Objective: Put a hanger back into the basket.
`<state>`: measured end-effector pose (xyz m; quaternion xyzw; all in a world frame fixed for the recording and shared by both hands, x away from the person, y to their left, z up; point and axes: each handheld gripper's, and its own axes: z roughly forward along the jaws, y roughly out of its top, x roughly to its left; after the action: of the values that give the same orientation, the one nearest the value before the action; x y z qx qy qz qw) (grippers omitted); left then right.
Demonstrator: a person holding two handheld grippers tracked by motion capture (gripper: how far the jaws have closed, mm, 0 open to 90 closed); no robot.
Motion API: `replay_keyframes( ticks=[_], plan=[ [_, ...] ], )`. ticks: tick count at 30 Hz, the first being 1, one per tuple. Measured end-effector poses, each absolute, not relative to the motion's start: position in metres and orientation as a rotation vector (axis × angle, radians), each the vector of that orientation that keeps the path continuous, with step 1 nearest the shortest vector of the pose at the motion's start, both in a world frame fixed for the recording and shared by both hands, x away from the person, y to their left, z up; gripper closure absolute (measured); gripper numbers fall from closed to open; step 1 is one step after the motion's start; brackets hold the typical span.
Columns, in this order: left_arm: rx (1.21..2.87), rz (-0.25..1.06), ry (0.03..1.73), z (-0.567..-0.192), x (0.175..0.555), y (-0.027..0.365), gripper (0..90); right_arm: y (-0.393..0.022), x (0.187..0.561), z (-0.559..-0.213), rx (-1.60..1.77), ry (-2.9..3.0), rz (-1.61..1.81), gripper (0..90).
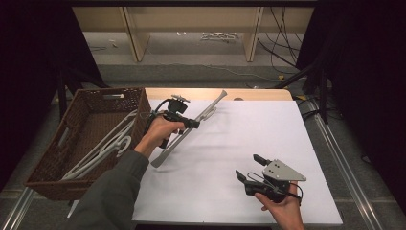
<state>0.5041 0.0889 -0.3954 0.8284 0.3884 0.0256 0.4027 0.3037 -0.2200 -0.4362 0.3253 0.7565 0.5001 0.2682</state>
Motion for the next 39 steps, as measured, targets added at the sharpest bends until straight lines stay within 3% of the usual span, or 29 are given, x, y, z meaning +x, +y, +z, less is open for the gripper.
replay_keyframes(
  ticks=[20,39],
  plan=[
    [2.043,0.076,0.796,-0.334,0.463,0.086,82.3,-0.220,0.303,-0.436,0.872,2.040,1.350,22.6],
    [2.026,0.149,0.715,-0.272,0.424,0.129,82.2,-0.218,0.302,-0.436,0.890,2.063,1.339,22.6]
  ],
)
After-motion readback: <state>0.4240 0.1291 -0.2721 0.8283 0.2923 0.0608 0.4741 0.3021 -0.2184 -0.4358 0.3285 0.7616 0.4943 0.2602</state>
